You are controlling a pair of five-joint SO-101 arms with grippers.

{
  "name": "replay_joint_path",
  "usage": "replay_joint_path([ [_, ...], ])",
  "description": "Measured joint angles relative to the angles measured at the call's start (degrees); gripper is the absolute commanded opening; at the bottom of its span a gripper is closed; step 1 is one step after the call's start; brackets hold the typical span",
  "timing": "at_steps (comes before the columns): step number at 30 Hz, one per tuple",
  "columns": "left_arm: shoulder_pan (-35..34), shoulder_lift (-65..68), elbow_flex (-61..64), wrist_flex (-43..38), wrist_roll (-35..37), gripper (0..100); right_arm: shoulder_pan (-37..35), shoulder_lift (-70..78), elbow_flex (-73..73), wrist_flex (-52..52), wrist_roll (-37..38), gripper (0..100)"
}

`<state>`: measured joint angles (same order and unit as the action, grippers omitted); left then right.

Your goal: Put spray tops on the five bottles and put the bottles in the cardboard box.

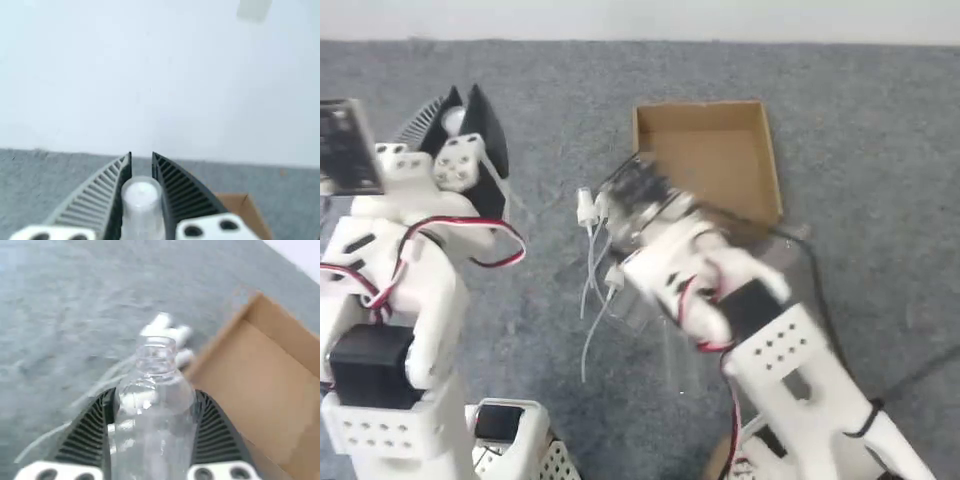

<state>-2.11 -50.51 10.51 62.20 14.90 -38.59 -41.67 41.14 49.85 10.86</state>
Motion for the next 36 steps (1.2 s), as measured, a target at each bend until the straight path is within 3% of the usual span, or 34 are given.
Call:
replay_joint_path([
  [9, 0.0, -0.09, 1.67, -4.04, 4.75, 1, -8.97, 0.0, 2.73, -4.4, 0.44, 0.6],
  [21, 5.45, 0.0, 5.98, -1.23, 5.1, 1, -9.05, 0.0, 2.73, -4.48, 0.88, 0.6],
  [27, 5.89, -0.09, 3.52, 3.25, 5.1, 1, -9.23, 0.0, 5.27, -7.47, 0.88, 0.6],
  [36, 5.89, -0.09, 3.96, 3.34, 5.1, 1, -9.23, 0.0, 7.21, -10.99, 0.88, 0.6],
])
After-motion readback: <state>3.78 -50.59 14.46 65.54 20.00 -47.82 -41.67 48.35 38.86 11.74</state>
